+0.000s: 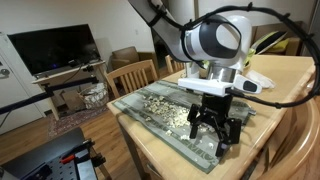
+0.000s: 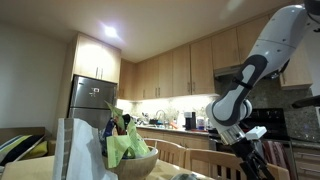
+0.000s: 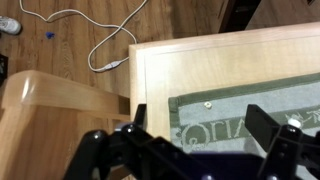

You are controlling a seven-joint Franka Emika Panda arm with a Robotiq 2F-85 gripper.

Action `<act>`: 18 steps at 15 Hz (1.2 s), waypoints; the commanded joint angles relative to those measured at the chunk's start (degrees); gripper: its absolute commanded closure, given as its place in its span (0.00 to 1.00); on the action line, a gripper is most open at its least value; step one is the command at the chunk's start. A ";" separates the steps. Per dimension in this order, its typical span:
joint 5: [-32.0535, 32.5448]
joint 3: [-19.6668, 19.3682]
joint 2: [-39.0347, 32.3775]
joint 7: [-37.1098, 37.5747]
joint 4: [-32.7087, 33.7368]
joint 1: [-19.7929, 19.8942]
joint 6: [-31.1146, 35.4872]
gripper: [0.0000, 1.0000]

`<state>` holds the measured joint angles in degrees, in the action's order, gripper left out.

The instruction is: Fold up the right end of the cloth

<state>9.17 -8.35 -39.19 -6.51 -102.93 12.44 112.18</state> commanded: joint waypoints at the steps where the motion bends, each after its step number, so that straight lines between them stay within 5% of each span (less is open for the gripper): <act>1: -1.19 0.00 -2.63 0.10 1.28 1.03 1.96 0.00; 18: -1.56 1.68 -7.03 -4.73 3.53 2.39 6.34 0.00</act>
<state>8.93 -7.47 -45.28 -9.02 -101.14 14.09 118.72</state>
